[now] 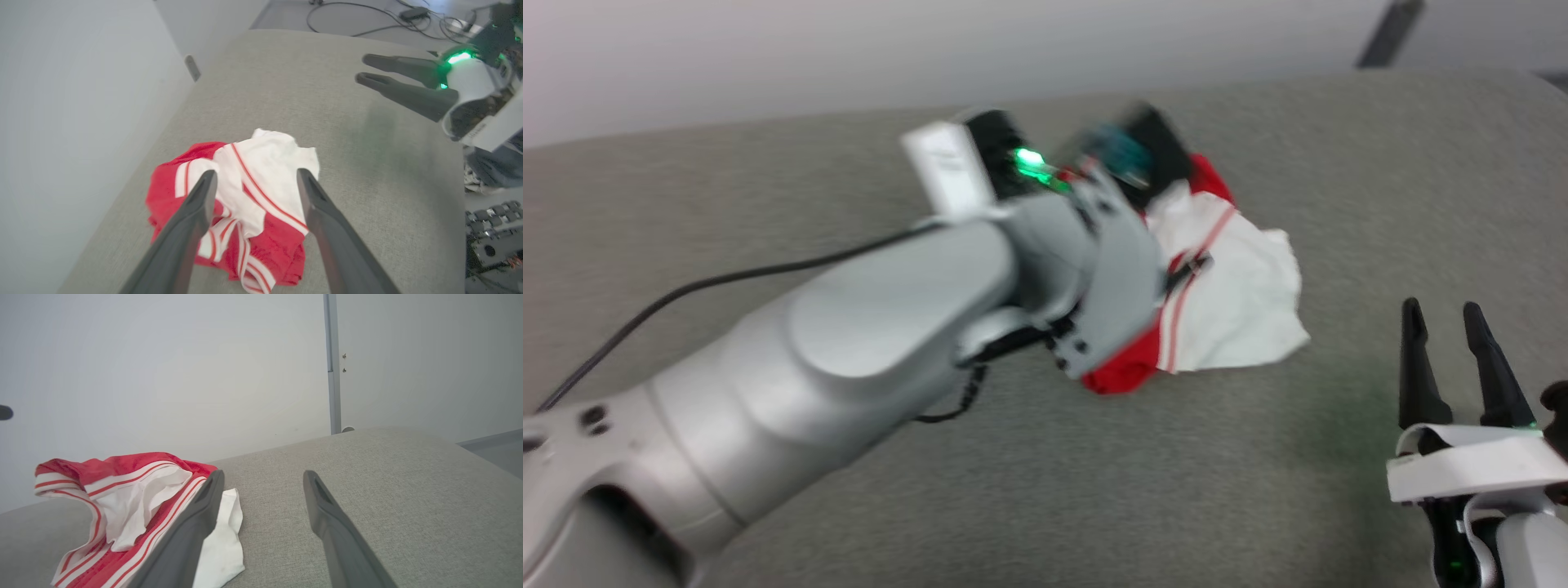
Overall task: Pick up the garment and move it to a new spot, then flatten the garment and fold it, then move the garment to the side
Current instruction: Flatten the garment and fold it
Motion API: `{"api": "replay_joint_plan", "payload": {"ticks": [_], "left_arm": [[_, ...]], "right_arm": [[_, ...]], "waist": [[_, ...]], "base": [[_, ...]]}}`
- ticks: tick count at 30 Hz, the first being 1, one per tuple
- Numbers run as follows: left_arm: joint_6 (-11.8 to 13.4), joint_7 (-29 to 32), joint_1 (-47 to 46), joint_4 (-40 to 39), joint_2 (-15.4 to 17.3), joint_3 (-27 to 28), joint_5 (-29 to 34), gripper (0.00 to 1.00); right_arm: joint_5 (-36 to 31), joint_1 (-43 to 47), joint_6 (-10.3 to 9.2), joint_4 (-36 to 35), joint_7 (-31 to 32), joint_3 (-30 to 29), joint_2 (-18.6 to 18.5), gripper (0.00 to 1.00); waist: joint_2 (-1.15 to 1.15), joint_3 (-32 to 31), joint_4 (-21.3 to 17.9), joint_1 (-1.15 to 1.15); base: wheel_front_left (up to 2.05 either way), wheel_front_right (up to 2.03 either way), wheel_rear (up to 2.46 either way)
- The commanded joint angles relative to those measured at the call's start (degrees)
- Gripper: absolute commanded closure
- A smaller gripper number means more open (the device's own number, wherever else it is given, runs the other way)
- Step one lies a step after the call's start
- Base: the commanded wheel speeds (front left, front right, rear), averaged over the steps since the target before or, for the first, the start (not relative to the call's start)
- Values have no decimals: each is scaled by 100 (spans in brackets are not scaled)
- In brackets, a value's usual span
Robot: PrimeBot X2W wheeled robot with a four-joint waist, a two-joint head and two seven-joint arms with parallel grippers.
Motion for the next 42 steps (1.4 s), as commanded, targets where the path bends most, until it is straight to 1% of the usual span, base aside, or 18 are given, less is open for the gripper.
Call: {"api": "replay_joint_plan", "payload": {"ticks": [1, 3, 5, 8, 10, 13, 18, 22, 29, 30, 31, 33, 34, 35, 36, 39, 42], "left_arm": [[13, 172, -185, 21, -28, -113, -10, 0], [13, 573, -242, 23, -104, -212, -58, 0], [10, 1017, -112, -81, -207, -229, 69, 0], [11, 1330, -62, -72, -197, -211, 255, 0], [11, 1365, 13, 61, -134, -216, 358, 0], [11, 1228, -19, 421, -41, -216, 545, 0], [11, 1066, -170, 1006, 65, -216, 792, 0], [11, 946, -242, 1473, 43, -219, 823, 0], [11, 912, -322, 1736, -12, -221, 1059, 0], [11, 902, -301, 1748, -7, -219, 1052, 5], [11, 865, -285, 1782, 0, -219, 1023, 9], [11, 899, -200, 1799, 1, -222, 1125, 48], [11, 893, -173, 1817, 11, -222, 1109, 53], [11, 862, -182, 1855, 25, -219, 1064, 69], [11, 841, -192, 1891, 28, -217, 1027, 100], [11, 763, -230, 1941, 25, -220, 964, 100], [11, 547, -343, 2023, -1, -216, 737, 100]], "right_arm": [[39, -89, -8, 11, -29, 62, 51, 0], [55, -192, -8, 26, -29, 115, 101, 0], [82, -281, -8, 39, -29, 200, 144, 0], [120, -372, -8, 61, -29, 261, 210, 0], [148, -439, -8, 62, -29, 289, 236, 0], [140, -460, -8, 72, -29, 316, 261, 0], [134, -482, -8, 68, -29, 339, 278, 0], [76, -501, -8, 69, -29, 394, 294, 0], [69, -550, -8, 56, -29, 483, 308, 0], [64, -552, -8, 54, -29, 494, 310, 0], [64, -550, -8, 50, -29, 503, 311, 0], [88, -552, -8, 30, -29, 514, 315, 0], [95, -555, -8, 22, -29, 517, 317, 0], [102, -561, -8, 16, -29, 517, 318, 0], [110, -563, -8, 10, -29, 512, 317, 0], [115, -545, -8, -11, -29, 462, 317, 0], [66, -469, -8, -38, -29, 348, 297, 0]], "waist": [[0, 456, -560, 0], [0, 568, -736, 0], [0, 696, -923, 0], [0, 834, -1126, 0], [0, 905, -1229, 0], [0, 972, -1330, 0], [0, 990, -1390, 0], [0, 972, -1375, 0], [0, 951, -1320, 0], [0, 944, -1317, 0], [0, 942, -1313, 0], [0, 958, -1305, 0], [0, 970, -1301, 0], [0, 981, -1298, 0], [0, 985, -1291, 0], [0, 994, -1239, 0], [0, 957, -1109, 0]], "base": [[0, 0, 0], [0, 0, 0], [0, 0, 0], [0, 0, 0], [0, 0, 0], [0, 0, 0], [0, 0, 0], [0, 0, 0], [0, 0, 0], [0, 0, 0], [0, 0, 0], [0, 0, 0], [0, 0, 0], [0, 0, 0], [0, 0, 0], [0, 0, 0], [0, 0, 0]]}}
